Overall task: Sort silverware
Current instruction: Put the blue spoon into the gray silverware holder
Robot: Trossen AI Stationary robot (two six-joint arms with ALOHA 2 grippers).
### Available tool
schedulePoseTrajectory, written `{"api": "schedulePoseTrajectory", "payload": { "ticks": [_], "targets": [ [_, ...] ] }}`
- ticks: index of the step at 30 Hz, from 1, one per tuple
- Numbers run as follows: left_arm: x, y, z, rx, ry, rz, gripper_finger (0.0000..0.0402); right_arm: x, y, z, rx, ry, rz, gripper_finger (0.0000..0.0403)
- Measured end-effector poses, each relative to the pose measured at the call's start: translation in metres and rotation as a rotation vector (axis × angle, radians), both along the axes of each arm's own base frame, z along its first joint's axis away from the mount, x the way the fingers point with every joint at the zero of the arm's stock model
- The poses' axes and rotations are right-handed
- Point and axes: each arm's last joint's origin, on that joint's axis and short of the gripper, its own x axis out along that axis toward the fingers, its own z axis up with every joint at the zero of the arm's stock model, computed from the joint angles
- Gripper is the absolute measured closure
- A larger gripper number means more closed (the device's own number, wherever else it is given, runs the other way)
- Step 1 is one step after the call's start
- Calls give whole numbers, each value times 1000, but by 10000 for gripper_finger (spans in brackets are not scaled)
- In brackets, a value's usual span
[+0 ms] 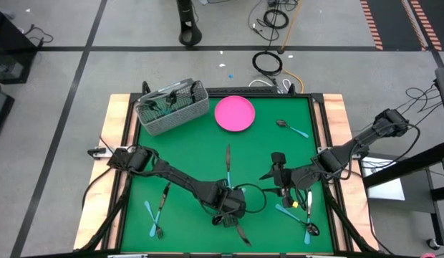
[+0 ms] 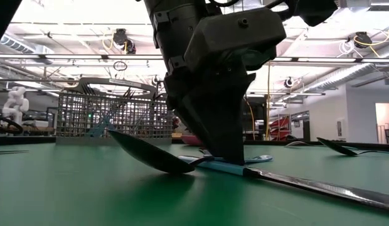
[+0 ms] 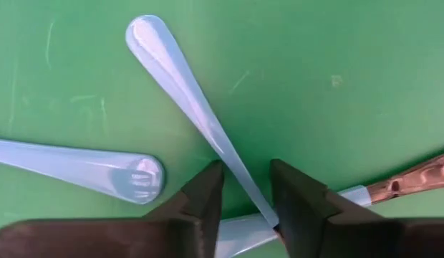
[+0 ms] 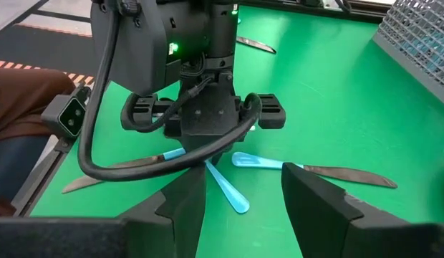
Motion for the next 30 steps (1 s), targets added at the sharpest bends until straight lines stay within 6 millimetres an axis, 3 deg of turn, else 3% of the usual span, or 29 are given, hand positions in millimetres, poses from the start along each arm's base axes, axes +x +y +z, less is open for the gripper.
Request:
{"api": "schedulePoseTrajectory", "payload": {
  "ticks": [8, 15, 20, 23, 30],
  "targets": [
    [0, 1, 0, 40, -6, -14, 388, 0, 0, 0, 5, -2, -2, 232],
    [0, 2, 6, 71, -27, -35, 391, 0, 0, 0, 5, -3, -2, 232],
    [-4, 7, 36, 133, -88, -51, 391, 0, 0, 0, 3, -1, -2, 232],
    [-9, 13, 75, 185, -177, -42, 391, 0, 0, 0, 1, 0, -1, 232],
    [-45, 41, 127, 390, -81, -25, 391, 0, 0, 0, 1, 0, -1, 232]
  ]
}}
